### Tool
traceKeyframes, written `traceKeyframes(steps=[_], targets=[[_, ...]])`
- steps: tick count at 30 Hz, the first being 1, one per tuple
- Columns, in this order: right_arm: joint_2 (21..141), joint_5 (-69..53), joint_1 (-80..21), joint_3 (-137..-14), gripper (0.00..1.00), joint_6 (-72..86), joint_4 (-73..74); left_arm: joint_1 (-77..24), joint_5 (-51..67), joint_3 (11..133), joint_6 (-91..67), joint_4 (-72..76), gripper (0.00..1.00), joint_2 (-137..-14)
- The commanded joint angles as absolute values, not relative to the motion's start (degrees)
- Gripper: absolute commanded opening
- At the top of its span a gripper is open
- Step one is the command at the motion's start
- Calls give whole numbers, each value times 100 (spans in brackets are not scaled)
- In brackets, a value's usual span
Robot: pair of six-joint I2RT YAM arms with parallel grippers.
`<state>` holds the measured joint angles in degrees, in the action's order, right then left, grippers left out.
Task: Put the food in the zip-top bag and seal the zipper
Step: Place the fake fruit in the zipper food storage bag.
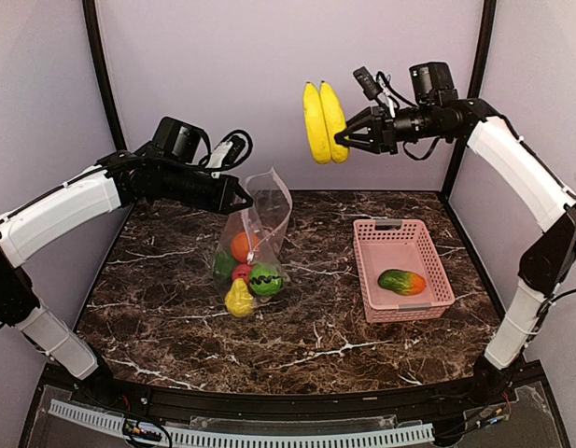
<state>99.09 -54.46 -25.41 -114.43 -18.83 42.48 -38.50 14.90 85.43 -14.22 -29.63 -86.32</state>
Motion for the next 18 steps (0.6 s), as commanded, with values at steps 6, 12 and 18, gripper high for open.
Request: traceKeyframes(steps=[6,12,18], targets=[[10653,-6807,-3068,-11286,26,1149,1500,-3849,1313,8528,-1688,-2517,1,-8404],[11153,-7336,-3389,-11184,26,2419,293,-3848,1231,8328,-1807,-2199,1,-8241],[11419,-7512,-3489,-10972,27,2930,-357,-3850,1162,8311,-1819,-2248,1,-8154]])
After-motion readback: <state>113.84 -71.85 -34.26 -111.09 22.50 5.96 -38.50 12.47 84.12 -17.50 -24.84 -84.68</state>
